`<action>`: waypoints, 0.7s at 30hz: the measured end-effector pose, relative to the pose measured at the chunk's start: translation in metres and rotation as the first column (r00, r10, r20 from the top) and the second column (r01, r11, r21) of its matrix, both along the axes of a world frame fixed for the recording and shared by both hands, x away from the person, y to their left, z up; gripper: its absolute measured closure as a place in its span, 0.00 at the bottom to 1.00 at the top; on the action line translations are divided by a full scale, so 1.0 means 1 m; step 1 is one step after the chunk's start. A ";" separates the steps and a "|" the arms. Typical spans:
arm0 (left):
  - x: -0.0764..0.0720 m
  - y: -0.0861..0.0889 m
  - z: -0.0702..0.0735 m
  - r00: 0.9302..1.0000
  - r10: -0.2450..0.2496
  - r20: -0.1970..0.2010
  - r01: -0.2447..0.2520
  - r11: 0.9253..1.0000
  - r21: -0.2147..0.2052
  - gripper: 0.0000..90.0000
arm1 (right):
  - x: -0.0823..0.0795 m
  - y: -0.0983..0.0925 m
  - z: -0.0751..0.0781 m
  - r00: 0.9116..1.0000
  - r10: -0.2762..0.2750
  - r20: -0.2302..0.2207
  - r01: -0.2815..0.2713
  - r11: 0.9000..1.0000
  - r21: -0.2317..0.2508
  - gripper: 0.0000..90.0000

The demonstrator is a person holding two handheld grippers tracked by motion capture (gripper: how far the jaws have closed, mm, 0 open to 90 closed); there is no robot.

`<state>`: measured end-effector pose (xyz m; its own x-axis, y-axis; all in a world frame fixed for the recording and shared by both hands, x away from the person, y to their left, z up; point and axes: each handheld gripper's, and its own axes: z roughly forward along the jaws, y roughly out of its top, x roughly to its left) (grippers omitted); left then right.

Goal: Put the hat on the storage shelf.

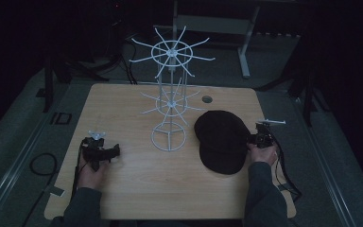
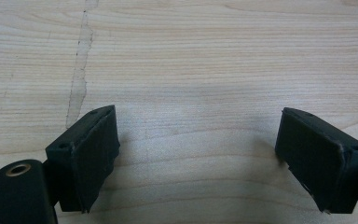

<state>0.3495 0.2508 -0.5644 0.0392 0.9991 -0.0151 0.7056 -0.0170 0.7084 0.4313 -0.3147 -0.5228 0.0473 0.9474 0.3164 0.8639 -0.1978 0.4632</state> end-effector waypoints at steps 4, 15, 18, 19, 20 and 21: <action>0.000 0.000 0.000 1.000 0.000 0.000 0.000 1.000 0.000 0.16 | -0.007 0.001 0.004 0.998 -0.007 0.063 0.006 1.000 0.023 0.87; 0.000 0.000 0.000 1.000 0.000 0.000 0.000 1.000 0.000 0.16 | -0.017 0.003 0.027 0.983 0.008 0.182 -0.015 0.999 0.037 0.87; 0.000 0.000 0.000 1.000 0.000 0.000 0.000 1.000 0.000 0.16 | -0.017 0.003 0.028 0.982 0.009 0.188 -0.016 0.999 0.037 0.87; 0.000 0.000 0.000 1.000 0.000 0.000 0.000 1.000 0.000 0.16 | -0.018 0.003 0.029 0.982 0.009 0.190 -0.017 0.999 0.038 0.87; 0.000 0.000 0.000 1.000 0.000 0.000 0.000 1.000 0.000 0.16 | -0.018 0.003 0.028 0.982 0.009 0.191 -0.017 0.999 0.039 0.87; 0.000 0.000 0.000 1.000 0.000 0.000 0.000 1.000 0.000 0.16 | -0.018 0.003 0.028 0.981 0.008 0.192 -0.016 0.999 0.041 0.87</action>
